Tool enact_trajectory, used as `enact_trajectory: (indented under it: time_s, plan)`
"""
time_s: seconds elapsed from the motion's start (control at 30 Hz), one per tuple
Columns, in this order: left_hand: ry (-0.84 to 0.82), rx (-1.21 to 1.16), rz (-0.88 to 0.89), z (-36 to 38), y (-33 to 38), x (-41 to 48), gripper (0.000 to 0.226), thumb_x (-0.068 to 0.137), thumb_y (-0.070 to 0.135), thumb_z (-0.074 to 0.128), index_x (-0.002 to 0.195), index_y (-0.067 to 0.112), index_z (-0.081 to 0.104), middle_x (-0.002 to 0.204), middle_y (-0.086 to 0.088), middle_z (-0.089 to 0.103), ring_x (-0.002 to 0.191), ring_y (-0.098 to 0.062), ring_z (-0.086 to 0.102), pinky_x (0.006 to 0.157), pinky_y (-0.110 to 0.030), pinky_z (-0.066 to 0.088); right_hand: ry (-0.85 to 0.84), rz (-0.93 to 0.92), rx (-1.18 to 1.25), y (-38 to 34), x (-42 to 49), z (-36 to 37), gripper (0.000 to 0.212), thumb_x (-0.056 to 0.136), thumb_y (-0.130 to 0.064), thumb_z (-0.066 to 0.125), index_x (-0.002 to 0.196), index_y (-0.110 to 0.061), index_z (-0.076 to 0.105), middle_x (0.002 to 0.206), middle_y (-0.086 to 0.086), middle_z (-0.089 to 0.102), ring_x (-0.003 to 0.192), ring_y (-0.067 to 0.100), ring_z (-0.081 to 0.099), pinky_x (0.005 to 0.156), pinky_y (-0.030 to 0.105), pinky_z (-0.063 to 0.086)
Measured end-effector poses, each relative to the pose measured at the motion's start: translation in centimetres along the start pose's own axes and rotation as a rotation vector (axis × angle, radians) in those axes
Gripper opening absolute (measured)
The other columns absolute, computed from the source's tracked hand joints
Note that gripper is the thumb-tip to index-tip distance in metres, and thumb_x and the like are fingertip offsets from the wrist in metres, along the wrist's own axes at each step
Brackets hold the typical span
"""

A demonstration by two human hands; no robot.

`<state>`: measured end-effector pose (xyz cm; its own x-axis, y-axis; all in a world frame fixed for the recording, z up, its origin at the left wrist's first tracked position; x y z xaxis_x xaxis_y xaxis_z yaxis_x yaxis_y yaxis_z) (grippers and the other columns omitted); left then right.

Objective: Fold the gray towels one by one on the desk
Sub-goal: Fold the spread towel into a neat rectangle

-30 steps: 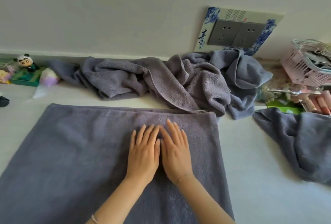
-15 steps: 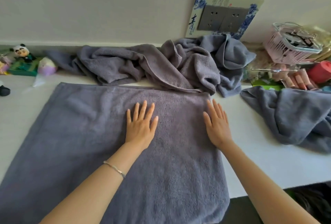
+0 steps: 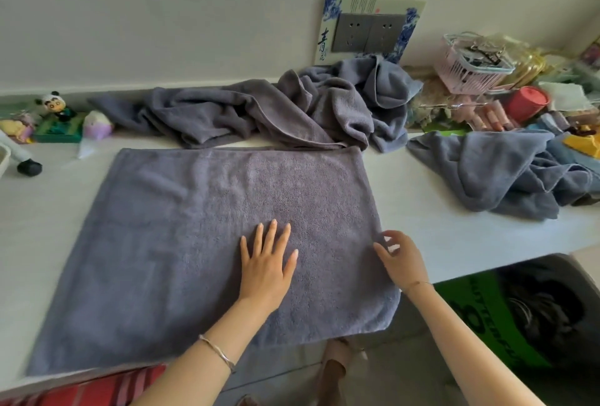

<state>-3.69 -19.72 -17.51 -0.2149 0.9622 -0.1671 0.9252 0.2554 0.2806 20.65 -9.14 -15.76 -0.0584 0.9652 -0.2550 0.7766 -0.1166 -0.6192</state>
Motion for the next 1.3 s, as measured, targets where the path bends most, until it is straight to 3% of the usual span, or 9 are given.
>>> enact_trajectory:
  time_s: [0.17, 0.37, 0.57, 0.73, 0.83, 0.93, 1.1, 1.2, 1.3]
  plan:
    - [0.011, -0.082, 0.004, 0.2, -0.2, -2.5, 0.107, 0.061, 0.069, -0.041, 0.151, 0.028, 0.001, 0.159, 0.005, -0.002, 0.147, -0.019, -0.008, 0.114, -0.042, -0.012, -0.299, 0.223, 0.109, -0.5, -1.7, -0.7, 0.054, 0.086, -0.042, 0.064, 0.128, -0.014, 0.045, 0.117, 0.006, 0.06, 0.094, 0.02, 0.057, 0.085, 0.034, 0.05]
    - [0.09, -0.19, -0.184, -2.9, -3.6, -3.5, 0.077, 0.088, 0.061, -0.005, 0.152, 0.021, 0.008, 0.158, 0.006, 0.014, 0.147, -0.019, -0.005, 0.114, -0.04, -0.013, -0.634, 0.136, 0.508, -10.0, -3.6, -1.1, 0.039, 0.091, -0.015, 0.06, 0.128, -0.015, 0.052, 0.116, 0.007, 0.067, 0.104, 0.023, 0.065, 0.093, 0.04, 0.052]
    - [0.232, -1.197, -0.54, -5.5, -12.7, -3.9, 0.057, 0.099, 0.053, 0.022, 0.142, 0.019, 0.039, 0.141, -0.007, 0.048, 0.134, -0.025, 0.039, 0.113, -0.041, 0.026, -0.781, -0.166, 0.618, -24.0, -8.1, 5.7, 0.05, 0.092, -0.015, 0.057, 0.138, -0.025, 0.041, 0.125, 0.011, 0.055, 0.11, 0.023, 0.056, 0.091, 0.036, 0.052]
    - [0.222, -1.605, -0.746, -7.0, -18.4, -7.0, 0.066, 0.1, 0.053, 0.013, 0.133, 0.009, 0.05, 0.115, -0.014, 0.062, 0.104, -0.027, 0.058, 0.09, -0.037, 0.043, -1.038, -0.204, 0.435, -27.3, -11.7, 15.4, 0.054, 0.095, -0.022, 0.055, 0.142, -0.032, 0.031, 0.09, 0.004, 0.057, 0.065, 0.012, 0.056, 0.055, 0.02, 0.051]
    - [0.137, -1.551, -0.837, -6.5, -20.5, -8.2, 0.065, 0.1, 0.05, 0.018, 0.135, 0.004, 0.046, 0.124, -0.018, 0.057, 0.114, -0.033, 0.054, 0.09, -0.039, 0.042, -0.635, -0.249, 0.314, -25.0, -8.4, 16.3, 0.043, 0.095, -0.023, 0.055, 0.135, -0.015, 0.043, 0.089, 0.005, 0.056, 0.065, 0.014, 0.054, 0.064, 0.031, 0.055]
    - [0.082, -1.362, -0.792, -5.9, -21.9, -8.8, 0.052, 0.099, 0.047, 0.035, 0.13, 0.009, 0.055, 0.127, -0.008, 0.059, 0.112, -0.025, 0.057, 0.098, -0.037, 0.043, -0.084, -0.182, 0.109, -20.6, -4.6, 14.1, 0.044, 0.09, -0.027, 0.061, 0.129, -0.015, 0.046, 0.123, 0.006, 0.047, 0.106, 0.023, 0.052, 0.097, 0.042, 0.044]
    - [0.234, -1.16, -0.733, -6.6, -22.7, -8.6, 0.028, 0.091, 0.021, 0.062, 0.114, 0.006, 0.063, 0.106, -0.006, 0.066, 0.084, -0.012, 0.059, 0.071, -0.023, 0.043, -0.271, 0.042, 0.199, -18.6, -1.9, 15.2, 0.054, 0.087, -0.031, 0.066, 0.128, -0.003, 0.045, 0.118, 0.015, 0.058, 0.107, 0.029, 0.056, 0.092, 0.034, 0.044]
    - [0.246, -1.192, -0.698, -6.8, -22.2, -8.3, 0.028, 0.089, 0.014, 0.064, 0.115, 0.006, 0.061, 0.098, -0.008, 0.067, 0.075, -0.007, 0.06, 0.06, -0.018, 0.046, -0.293, -0.063, 0.166, -19.4, -1.0, 14.6, 0.039, 0.084, -0.024, 0.07, 0.111, 0.003, 0.061, 0.092, 0.01, 0.061, 0.081, 0.023, 0.056, 0.072, 0.027, 0.045]
    - [0.218, -1.212, -0.634, -6.3, -20.9, -7.6, 0.031, 0.087, 0.009, 0.066, 0.117, 0.006, 0.06, 0.099, -0.008, 0.068, 0.079, -0.01, 0.064, 0.067, -0.021, 0.052, -0.19, -0.137, 0.204, -19.3, 0.2, 11.9, 0.03, 0.083, -0.024, 0.071, 0.104, -0.002, 0.064, 0.09, 0.008, 0.062, 0.082, 0.022, 0.057, 0.072, 0.028, 0.044]
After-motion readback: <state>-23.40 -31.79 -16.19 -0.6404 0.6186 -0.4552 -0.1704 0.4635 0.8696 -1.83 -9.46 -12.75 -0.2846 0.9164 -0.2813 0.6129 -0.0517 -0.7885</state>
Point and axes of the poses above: each hand's wrist, its own x-axis towards the middle knuckle, its own z-axis out of the palm, y = z × x, the point moved 6 cm from there along x, towards the middle knuckle
